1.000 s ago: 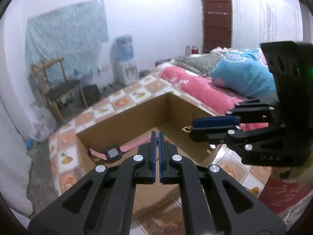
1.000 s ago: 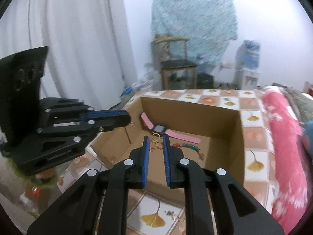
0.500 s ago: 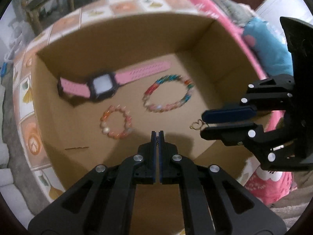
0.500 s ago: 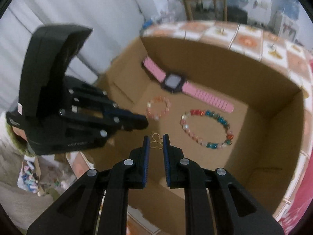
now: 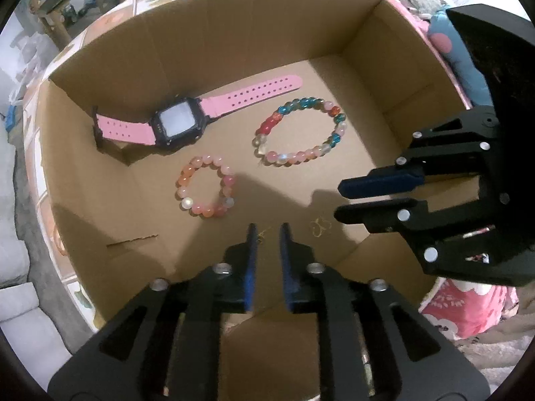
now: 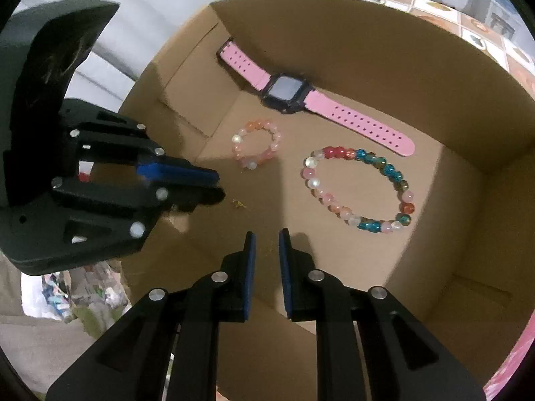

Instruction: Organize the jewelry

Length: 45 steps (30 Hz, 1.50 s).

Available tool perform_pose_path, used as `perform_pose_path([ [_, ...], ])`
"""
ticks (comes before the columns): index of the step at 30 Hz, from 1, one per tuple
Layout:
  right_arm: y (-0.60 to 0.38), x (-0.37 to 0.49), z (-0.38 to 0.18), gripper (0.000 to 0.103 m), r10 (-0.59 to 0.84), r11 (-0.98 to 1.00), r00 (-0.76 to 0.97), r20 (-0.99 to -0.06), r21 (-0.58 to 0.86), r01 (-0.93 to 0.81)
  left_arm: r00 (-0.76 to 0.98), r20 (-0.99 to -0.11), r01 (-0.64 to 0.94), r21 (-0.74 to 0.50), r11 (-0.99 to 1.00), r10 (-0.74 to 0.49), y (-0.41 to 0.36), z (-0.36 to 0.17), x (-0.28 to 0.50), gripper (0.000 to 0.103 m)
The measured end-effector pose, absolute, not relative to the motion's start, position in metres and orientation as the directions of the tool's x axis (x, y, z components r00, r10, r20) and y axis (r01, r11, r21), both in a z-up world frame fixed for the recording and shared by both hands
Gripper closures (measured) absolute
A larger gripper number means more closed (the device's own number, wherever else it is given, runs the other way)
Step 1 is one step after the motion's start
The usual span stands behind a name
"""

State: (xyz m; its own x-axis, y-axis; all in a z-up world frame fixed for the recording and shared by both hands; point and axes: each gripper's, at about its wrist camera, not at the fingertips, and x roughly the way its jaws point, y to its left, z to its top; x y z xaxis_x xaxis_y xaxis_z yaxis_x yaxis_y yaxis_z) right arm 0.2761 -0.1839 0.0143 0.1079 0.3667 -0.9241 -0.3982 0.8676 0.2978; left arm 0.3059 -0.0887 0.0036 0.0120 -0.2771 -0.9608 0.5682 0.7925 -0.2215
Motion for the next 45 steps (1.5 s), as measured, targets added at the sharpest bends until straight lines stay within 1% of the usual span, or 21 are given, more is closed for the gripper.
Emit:
perform_pose_path([
  [2, -0.186, 0.279, 0.017, 0.088, 0.373, 0.870, 0.119, -0.920, 0.302, -0.389, 0.028, -0.961, 0.570, -0.212, 0.794, -0.276, -0.088, 0.007, 0.306, 0.082],
  [7, -0.206, 0.272, 0.039, 0.088, 0.403, 0.877, 0.186, -0.896, 0.319, -0.360, 0.070, -0.956, 0.558, -0.201, 0.805, -0.287, -0.081, 0.018, 0.309, 0.082],
  [8, -0.212, 0.270, 0.047, 0.087, 0.412, 0.878, 0.213, -0.886, 0.324, -0.352, 0.088, -0.953, 0.551, -0.196, 0.811, -0.290, -0.078, 0.023, 0.309, 0.081],
  [9, -0.216, 0.267, 0.053, 0.086, 0.423, 0.876, 0.233, -0.876, 0.331, -0.350, 0.103, -0.948, 0.547, -0.198, 0.813, -0.300, -0.074, 0.029, 0.308, 0.077],
  [10, -0.223, 0.262, 0.063, 0.080, 0.440, 0.875, 0.269, -0.857, 0.340, -0.346, 0.126, -0.939, 0.544, -0.203, 0.814, -0.319, -0.070, 0.037, 0.306, 0.074],
  [11, -0.230, 0.256, 0.074, 0.071, 0.451, 0.875, 0.309, -0.837, 0.346, -0.339, 0.155, -0.929, 0.546, -0.204, 0.813, -0.337, -0.066, 0.046, 0.302, 0.069],
  [12, -0.236, 0.251, 0.084, 0.068, 0.458, 0.875, 0.341, -0.821, 0.349, -0.336, 0.178, -0.921, 0.548, -0.199, 0.813, -0.346, -0.064, 0.052, 0.299, 0.063],
  [13, -0.241, 0.243, 0.094, 0.066, 0.468, 0.873, 0.382, -0.797, 0.352, -0.336, 0.218, -0.905, 0.551, -0.196, 0.811, -0.366, -0.059, 0.064, 0.294, 0.059],
  [14, -0.248, 0.235, 0.105, 0.065, 0.476, 0.872, 0.418, -0.774, 0.355, -0.336, 0.260, -0.883, 0.558, -0.193, 0.807, -0.391, -0.054, 0.075, 0.287, 0.053],
  [16, -0.265, 0.214, 0.129, 0.061, 0.482, 0.874, 0.500, -0.719, 0.355, -0.332, 0.341, -0.841, 0.564, -0.175, 0.807, -0.420, -0.046, 0.095, 0.272, 0.048],
  [18, -0.275, 0.193, 0.141, 0.059, 0.472, 0.881, 0.565, -0.677, 0.344, -0.323, 0.411, -0.796, 0.571, -0.156, 0.806, -0.445, -0.038, 0.111, 0.255, 0.038],
  [20, -0.286, 0.168, 0.149, 0.055, 0.452, 0.892, 0.625, -0.636, 0.334, -0.305, 0.481, -0.741, 0.568, -0.145, 0.810, -0.469, -0.027, 0.126, 0.233, 0.034],
  [23, -0.296, 0.138, 0.146, 0.054, 0.429, 0.902, 0.667, -0.610, 0.336, -0.273, 0.539, -0.683, 0.564, -0.142, 0.814, -0.493, -0.014, 0.135, 0.204, 0.027],
  [26, -0.299, 0.116, 0.128, 0.053, 0.403, 0.911, 0.676, -0.618, 0.340, -0.232, 0.564, -0.661, 0.568, -0.124, 0.814, -0.495, -0.011, 0.128, 0.175, 0.023],
  [27, -0.299, 0.108, 0.120, 0.053, 0.390, 0.916, 0.672, -0.629, 0.339, -0.215, 0.562, -0.661, 0.575, -0.119, 0.809, -0.497, -0.012, 0.123, 0.166, 0.020],
  [29, -0.298, 0.096, 0.099, 0.053, 0.369, 0.924, 0.656, -0.659, 0.339, -0.178, 0.547, -0.674, 0.587, -0.114, 0.802, -0.496, -0.013, 0.113, 0.151, 0.019],
  [32, -0.296, 0.082, 0.069, 0.053, 0.351, 0.927, 0.623, -0.699, 0.352, -0.128, 0.494, -0.695, 0.602, -0.160, 0.782, -0.523, -0.020, 0.090, 0.136, 0.019],
  [34, -0.292, 0.078, 0.046, 0.053, 0.329, 0.934, 0.594, -0.734, 0.346, -0.090, 0.442, -0.730, 0.587, -0.204, 0.783, -0.522, -0.030, 0.063, 0.132, 0.019],
  [37, -0.289, 0.070, 0.014, 0.053, 0.301, 0.937, 0.554, -0.776, 0.348, -0.023, 0.427, -0.782, 0.567, -0.158, 0.808, -0.453, -0.051, 0.021, 0.125, 0.019],
  [40, -0.289, 0.063, -0.006, 0.053, 0.279, 0.938, 0.526, -0.803, 0.344, 0.028, 0.400, -0.816, 0.583, -0.125, 0.803, -0.418, -0.071, -0.012, 0.118, 0.019],
  [45, -0.289, 0.060, -0.022, 0.053, 0.260, 0.936, 0.515, -0.817, 0.344, 0.073, 0.414, -0.816, 0.627, -0.065, 0.777, -0.402, -0.094, -0.032, 0.104, 0.019],
])
